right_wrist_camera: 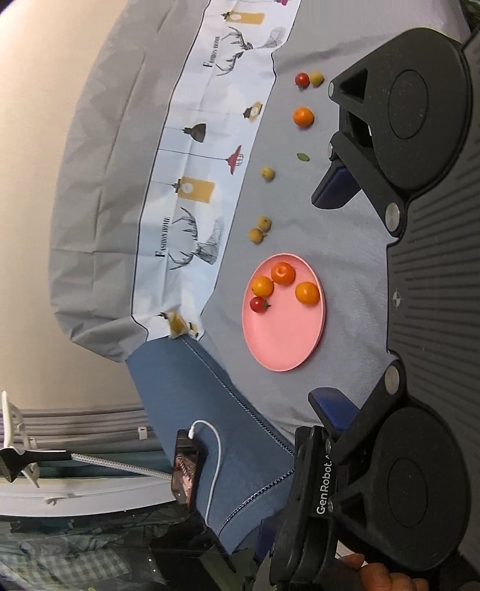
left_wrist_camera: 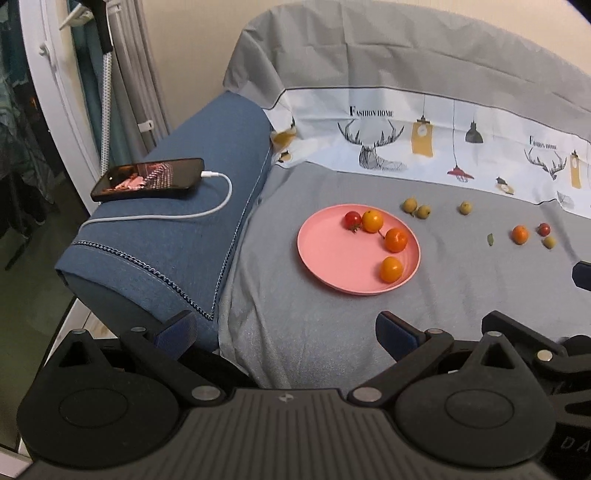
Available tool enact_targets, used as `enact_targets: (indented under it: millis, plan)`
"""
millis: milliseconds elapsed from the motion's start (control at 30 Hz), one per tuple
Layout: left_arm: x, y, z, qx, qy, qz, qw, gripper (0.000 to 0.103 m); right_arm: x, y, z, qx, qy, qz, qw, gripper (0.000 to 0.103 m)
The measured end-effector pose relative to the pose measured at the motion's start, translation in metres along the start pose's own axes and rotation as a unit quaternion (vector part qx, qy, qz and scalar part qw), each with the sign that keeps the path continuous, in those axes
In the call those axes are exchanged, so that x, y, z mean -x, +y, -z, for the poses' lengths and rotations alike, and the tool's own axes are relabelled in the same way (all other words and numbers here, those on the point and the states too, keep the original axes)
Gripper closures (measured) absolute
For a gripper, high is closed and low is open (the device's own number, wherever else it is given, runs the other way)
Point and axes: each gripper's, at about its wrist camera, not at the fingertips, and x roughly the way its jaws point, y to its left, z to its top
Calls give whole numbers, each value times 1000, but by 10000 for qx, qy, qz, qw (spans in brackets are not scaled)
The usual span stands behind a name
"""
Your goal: Organize fruits
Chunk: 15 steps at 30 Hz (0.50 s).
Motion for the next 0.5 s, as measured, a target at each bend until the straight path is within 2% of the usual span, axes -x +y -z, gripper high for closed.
enact_targets:
  millis: [500]
  plan:
    - [20, 4, 5, -22, -185, -84, 9998, 0, 25, 4, 3, 39, -287, -32, 9996, 1]
